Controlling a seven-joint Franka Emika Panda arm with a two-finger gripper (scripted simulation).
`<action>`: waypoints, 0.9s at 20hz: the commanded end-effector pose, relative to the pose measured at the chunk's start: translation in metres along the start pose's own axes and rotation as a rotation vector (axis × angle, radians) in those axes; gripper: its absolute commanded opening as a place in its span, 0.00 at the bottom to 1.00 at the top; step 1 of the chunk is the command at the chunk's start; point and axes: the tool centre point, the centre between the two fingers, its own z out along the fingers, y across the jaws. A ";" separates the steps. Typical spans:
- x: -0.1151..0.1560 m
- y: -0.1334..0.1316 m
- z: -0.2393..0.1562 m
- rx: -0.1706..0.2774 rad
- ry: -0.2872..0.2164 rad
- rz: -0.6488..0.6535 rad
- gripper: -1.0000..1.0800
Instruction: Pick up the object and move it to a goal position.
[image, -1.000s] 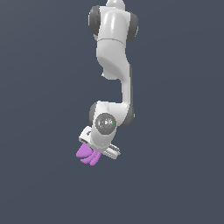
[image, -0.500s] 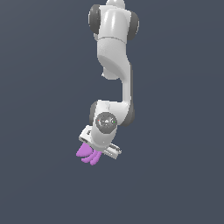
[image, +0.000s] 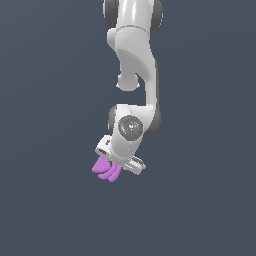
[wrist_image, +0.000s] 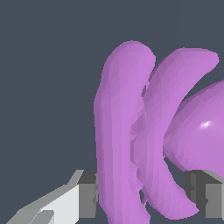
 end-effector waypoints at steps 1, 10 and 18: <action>-0.010 -0.004 -0.017 0.001 0.001 -0.001 0.00; -0.062 -0.024 -0.101 0.001 0.000 -0.001 0.00; -0.112 -0.043 -0.183 0.000 0.000 -0.001 0.00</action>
